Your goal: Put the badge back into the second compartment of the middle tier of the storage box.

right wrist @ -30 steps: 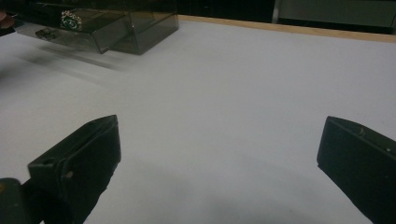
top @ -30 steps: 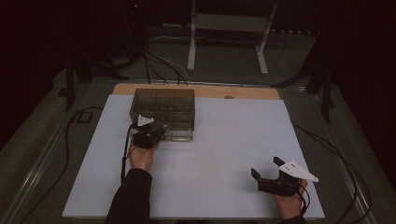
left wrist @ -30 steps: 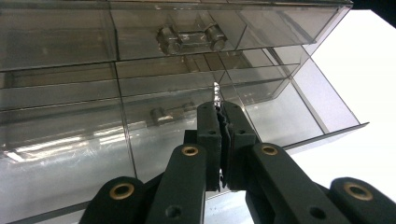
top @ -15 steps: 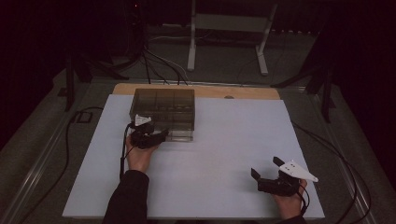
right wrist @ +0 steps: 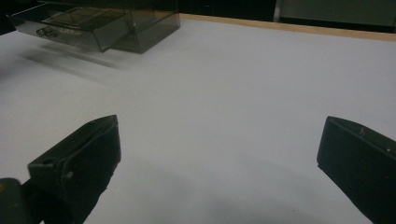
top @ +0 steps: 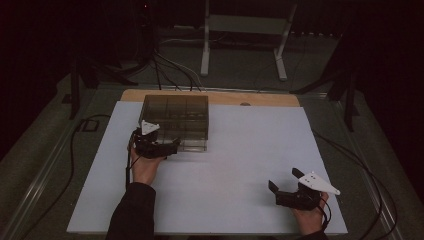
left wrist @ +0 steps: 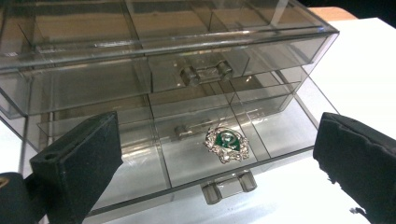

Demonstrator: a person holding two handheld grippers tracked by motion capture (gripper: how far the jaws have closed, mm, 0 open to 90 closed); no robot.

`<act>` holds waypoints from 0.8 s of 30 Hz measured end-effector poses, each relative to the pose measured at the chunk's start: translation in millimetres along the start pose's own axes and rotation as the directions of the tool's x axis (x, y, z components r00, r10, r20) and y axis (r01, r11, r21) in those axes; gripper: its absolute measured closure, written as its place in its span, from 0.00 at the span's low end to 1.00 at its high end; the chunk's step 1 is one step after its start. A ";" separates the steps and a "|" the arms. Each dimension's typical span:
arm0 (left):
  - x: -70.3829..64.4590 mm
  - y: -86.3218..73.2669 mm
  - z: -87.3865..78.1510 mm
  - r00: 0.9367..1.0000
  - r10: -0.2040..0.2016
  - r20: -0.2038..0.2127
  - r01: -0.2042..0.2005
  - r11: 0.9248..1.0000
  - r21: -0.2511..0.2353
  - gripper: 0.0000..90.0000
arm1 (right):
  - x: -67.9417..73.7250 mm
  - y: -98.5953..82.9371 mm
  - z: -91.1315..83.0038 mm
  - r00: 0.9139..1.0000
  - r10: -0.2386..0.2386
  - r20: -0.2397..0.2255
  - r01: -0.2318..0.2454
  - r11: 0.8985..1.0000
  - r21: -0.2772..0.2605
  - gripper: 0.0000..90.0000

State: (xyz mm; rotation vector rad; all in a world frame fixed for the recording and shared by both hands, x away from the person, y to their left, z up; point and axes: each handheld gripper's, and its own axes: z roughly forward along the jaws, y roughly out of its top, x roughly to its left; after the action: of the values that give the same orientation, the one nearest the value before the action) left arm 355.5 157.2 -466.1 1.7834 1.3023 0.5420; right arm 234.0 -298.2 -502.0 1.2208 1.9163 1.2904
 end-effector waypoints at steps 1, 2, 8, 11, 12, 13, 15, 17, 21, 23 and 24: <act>0.0 -0.2 -1.1 1.000 0.006 -0.001 -0.006 1.000 -0.004 0.01 | 0.1 0.0 -0.1 1.000 0.000 0.000 0.000 1.000 0.000 0.00; 0.5 -0.4 -3.0 1.000 0.018 -0.001 -0.018 1.000 -0.005 0.01 | 0.1 0.1 -0.1 1.000 0.000 0.000 0.000 1.000 0.000 0.00; 1.6 -0.3 -12.4 0.999 0.054 -0.009 -0.054 0.998 -0.028 0.00 | 0.1 0.0 -0.3 1.000 0.001 -0.002 -0.001 1.000 0.000 0.00; 2.2 -0.7 -19.8 0.996 0.082 -0.018 -0.083 0.996 -0.039 0.01 | 0.4 0.0 -0.2 1.000 -0.001 -0.002 0.001 1.000 0.001 0.00; 2.2 -0.7 -19.8 0.996 0.082 -0.018 -0.083 0.996 -0.039 0.01 | 0.4 0.0 -0.2 1.000 -0.001 -0.002 0.001 1.000 0.001 0.00; 3.2 -1.0 -23.1 0.996 0.086 -0.015 -0.086 0.995 -0.048 0.01 | 0.4 0.0 -0.2 1.000 0.000 -0.002 0.000 1.000 0.001 0.00; 4.8 -1.6 -27.4 0.996 0.086 -0.004 -0.086 0.994 -0.059 0.01 | 0.6 0.0 -0.2 1.000 -0.001 -0.003 0.001 1.000 0.000 0.00; 5.9 -2.3 -30.8 0.996 0.091 -0.004 -0.091 0.994 -0.067 0.01 | 0.6 0.0 -0.3 1.000 -0.001 -0.003 0.001 1.000 0.000 0.00; 10.0 -6.9 -42.3 0.993 0.115 0.014 -0.114 0.990 -0.084 0.01 | 0.6 0.0 -0.5 1.000 0.000 -0.004 0.000 1.000 0.000 0.00; 10.9 -8.3 -44.2 0.993 0.120 0.012 -0.119 0.989 -0.084 0.01 | 0.6 0.0 -0.4 1.000 0.000 -0.004 0.000 1.000 0.000 0.00; 12.2 -10.7 -47.2 0.992 0.121 0.017 -0.119 0.989 -0.089 0.01 | 0.7 0.0 -0.5 1.000 0.000 -0.005 0.000 1.000 0.000 0.00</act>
State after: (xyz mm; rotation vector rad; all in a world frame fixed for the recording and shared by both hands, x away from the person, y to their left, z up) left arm 318.8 187.2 -450.4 1.7980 1.1437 0.6344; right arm 233.3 -297.8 -501.8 1.2185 1.9196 1.2943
